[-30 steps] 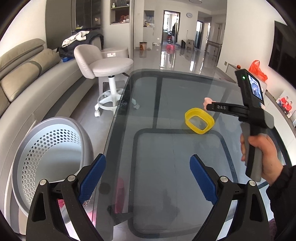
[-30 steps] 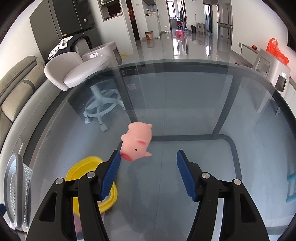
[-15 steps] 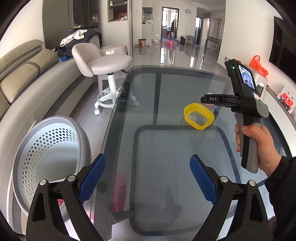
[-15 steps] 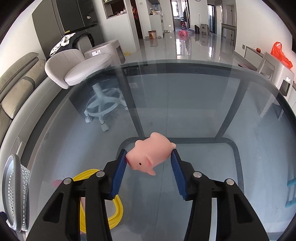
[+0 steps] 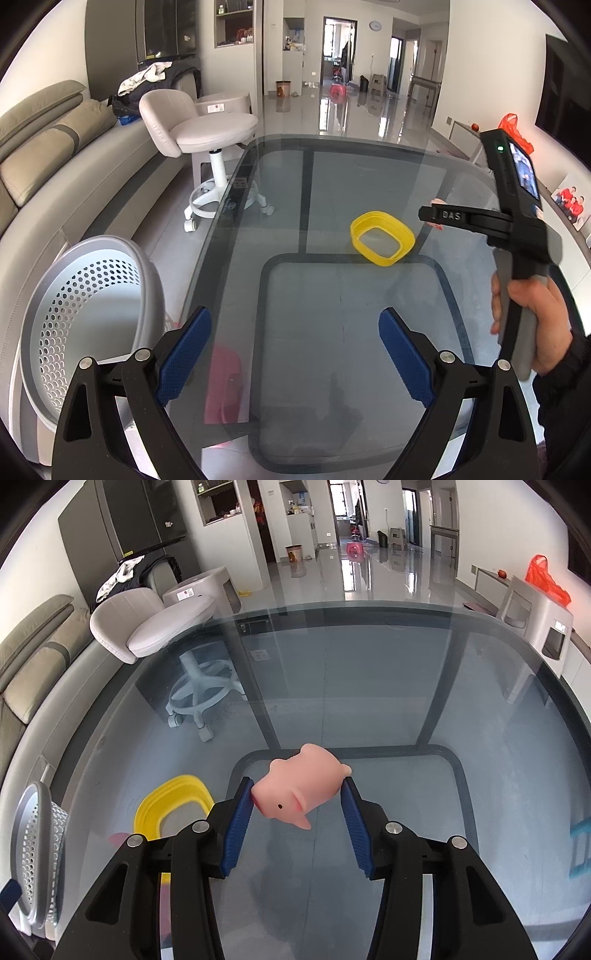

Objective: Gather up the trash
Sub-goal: 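Lower the right tool onto the pink toy pig and close it, then grasp the yellow ring with the left tool while the right tool holds the pig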

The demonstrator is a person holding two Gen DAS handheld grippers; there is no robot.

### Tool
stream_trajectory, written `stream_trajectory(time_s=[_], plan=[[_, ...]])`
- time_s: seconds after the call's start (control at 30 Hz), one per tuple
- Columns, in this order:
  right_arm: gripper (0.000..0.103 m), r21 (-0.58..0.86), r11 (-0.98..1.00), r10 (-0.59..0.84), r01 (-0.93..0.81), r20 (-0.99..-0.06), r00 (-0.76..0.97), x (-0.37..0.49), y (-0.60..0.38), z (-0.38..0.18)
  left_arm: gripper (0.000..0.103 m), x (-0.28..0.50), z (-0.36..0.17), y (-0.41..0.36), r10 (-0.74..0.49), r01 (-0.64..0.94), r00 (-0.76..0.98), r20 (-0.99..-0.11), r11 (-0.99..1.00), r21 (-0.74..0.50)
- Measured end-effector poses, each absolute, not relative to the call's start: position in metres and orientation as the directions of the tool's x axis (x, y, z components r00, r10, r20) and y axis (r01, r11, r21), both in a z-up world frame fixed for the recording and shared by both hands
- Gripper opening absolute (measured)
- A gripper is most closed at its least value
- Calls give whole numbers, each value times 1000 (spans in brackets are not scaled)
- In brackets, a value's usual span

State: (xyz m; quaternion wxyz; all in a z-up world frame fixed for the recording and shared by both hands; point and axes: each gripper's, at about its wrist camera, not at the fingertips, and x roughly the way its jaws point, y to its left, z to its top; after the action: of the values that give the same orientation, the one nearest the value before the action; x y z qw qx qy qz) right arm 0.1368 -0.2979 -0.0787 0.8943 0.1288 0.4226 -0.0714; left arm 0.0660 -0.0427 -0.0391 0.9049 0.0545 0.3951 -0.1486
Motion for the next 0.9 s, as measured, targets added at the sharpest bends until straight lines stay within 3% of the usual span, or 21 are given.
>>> stream_trajectory(time_s=[0.33,0.67,0.9], plan=[[47,179,944,-51,277,-751,658,72,-311,-52,90,63,-38,-67,-268,327,629,-730,943,-64],[47,136,931,-137,339,-731,669,25,-340,-37,90,77,-47,-114,-246,354,619,-745,935,-15],[47,242,901,-79,359,-723,687,24,-368,-32,90,101,-59,-143,-221,358,601,-768,934,12]])
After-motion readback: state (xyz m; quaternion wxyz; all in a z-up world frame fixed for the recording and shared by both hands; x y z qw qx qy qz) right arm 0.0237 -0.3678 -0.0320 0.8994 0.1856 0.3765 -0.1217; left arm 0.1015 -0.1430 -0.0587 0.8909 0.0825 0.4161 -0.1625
